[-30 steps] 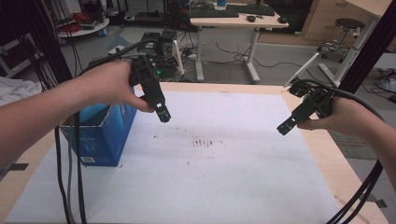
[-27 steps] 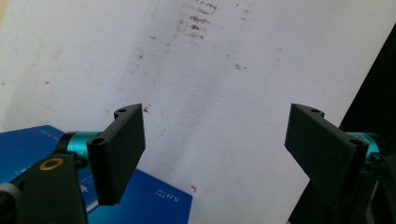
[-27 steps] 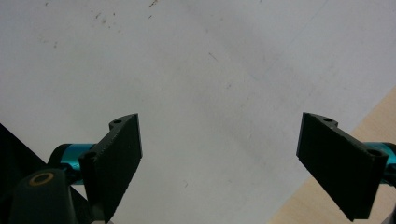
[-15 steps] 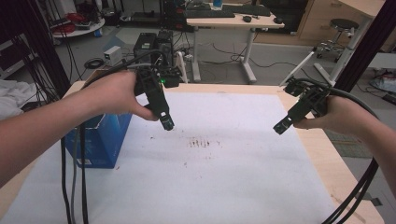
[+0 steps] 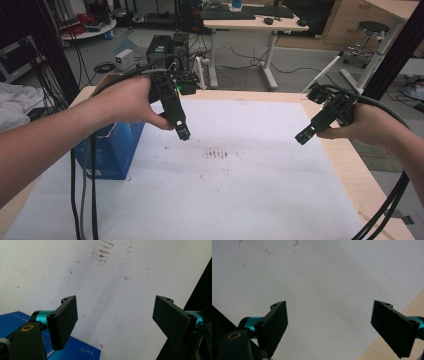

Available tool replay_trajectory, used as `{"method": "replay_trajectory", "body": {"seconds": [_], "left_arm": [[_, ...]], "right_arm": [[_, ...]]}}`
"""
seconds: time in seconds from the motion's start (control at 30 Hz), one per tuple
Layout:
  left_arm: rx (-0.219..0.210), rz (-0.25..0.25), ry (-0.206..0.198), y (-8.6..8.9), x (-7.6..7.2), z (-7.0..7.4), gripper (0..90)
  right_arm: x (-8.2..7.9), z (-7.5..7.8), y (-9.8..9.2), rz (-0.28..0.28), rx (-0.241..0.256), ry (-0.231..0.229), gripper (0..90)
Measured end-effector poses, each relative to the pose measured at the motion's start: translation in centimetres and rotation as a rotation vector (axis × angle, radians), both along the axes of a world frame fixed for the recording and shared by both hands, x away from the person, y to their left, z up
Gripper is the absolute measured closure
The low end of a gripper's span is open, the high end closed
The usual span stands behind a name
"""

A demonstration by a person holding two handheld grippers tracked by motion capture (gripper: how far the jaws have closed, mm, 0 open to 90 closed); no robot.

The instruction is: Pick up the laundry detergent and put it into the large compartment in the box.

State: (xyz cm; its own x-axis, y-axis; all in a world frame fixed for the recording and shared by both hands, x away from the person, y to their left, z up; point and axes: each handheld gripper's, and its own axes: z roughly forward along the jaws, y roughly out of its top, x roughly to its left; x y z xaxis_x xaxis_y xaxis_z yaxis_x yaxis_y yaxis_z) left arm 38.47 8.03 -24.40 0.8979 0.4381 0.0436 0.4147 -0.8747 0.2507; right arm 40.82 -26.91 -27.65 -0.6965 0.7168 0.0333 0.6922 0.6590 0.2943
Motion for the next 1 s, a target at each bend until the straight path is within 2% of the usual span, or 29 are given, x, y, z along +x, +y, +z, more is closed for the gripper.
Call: {"method": "replay_trajectory", "body": {"seconds": [1.0], "left_arm": [[0.005,0.003,0.004,0.02,-0.27,-0.04,20.4]], "right_arm": [[-0.1,-0.08,0.24,0.003,-0.003,0.003,13.3]]}}
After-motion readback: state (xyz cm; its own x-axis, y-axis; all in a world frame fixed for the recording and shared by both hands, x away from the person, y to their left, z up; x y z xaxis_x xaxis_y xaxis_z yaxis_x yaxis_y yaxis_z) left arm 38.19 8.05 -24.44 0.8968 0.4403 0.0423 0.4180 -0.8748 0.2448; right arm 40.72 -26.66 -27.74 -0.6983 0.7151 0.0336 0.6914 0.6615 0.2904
